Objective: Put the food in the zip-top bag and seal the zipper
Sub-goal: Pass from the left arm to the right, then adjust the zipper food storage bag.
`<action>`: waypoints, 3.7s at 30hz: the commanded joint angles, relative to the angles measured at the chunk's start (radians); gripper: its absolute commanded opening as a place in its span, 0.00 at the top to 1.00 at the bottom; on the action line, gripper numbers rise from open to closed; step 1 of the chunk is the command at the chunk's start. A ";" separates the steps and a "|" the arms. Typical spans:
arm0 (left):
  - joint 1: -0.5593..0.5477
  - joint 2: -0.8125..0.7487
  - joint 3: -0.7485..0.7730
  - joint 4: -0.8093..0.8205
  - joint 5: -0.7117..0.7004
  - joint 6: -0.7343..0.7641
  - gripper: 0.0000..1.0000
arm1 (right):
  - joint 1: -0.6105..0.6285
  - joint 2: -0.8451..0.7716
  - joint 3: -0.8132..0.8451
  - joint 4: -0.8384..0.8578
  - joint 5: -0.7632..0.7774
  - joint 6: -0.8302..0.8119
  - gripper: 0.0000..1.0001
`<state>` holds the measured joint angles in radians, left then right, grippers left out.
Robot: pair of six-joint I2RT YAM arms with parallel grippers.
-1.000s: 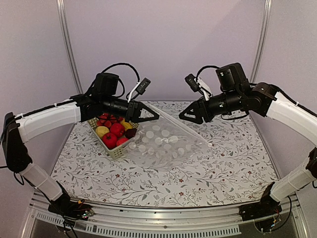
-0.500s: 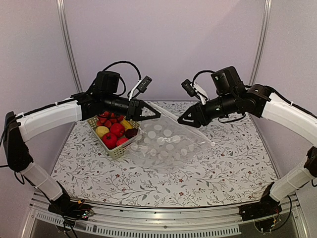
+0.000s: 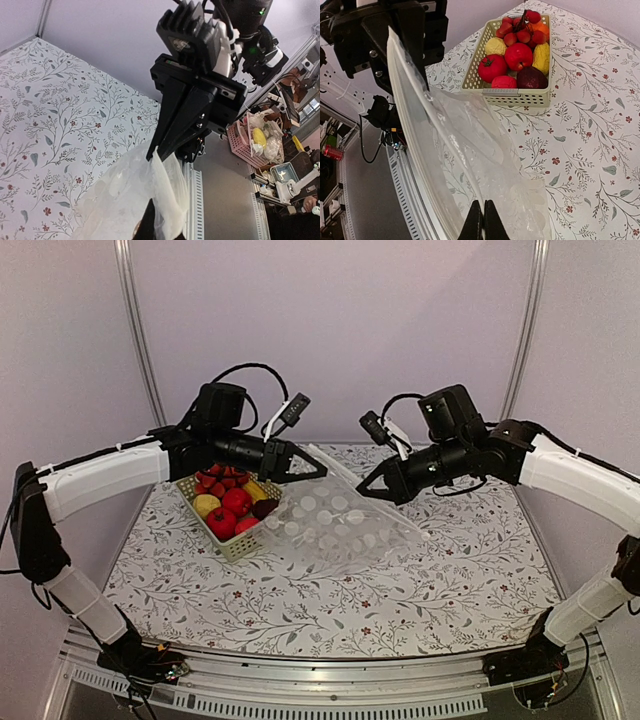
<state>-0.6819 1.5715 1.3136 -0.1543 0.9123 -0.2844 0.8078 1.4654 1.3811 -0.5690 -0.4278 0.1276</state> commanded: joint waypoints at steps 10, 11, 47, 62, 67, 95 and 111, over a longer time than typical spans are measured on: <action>-0.024 -0.106 0.026 -0.171 -0.694 -0.219 0.01 | 0.006 -0.081 0.094 -0.138 0.523 0.247 1.00; -0.035 -0.126 0.012 -0.180 -0.752 -0.235 0.00 | 0.007 -0.079 0.094 -0.133 0.534 0.258 1.00; -0.268 -0.072 -0.278 0.211 -0.835 -0.522 0.23 | 0.159 0.084 -0.109 0.212 0.552 0.499 1.00; -0.280 -0.046 -0.301 0.316 -0.817 -0.586 0.46 | 0.207 0.040 -0.140 0.227 0.625 0.521 1.00; -0.284 -0.046 -0.310 0.291 -0.853 -0.610 0.57 | 0.211 0.036 -0.140 0.236 0.624 0.519 1.00; -0.299 0.070 -0.156 -0.022 -0.997 -0.557 1.00 | 0.218 -0.045 -0.178 0.134 0.788 0.485 1.00; -0.309 0.107 -0.111 -0.195 -1.119 -0.455 1.00 | 0.217 -0.104 -0.165 0.017 0.806 0.462 1.00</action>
<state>-0.9699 1.6505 1.1641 -0.3122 -0.1749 -0.7895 1.0203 1.3933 1.2072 -0.5461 0.4091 0.5903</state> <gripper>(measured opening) 0.006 0.007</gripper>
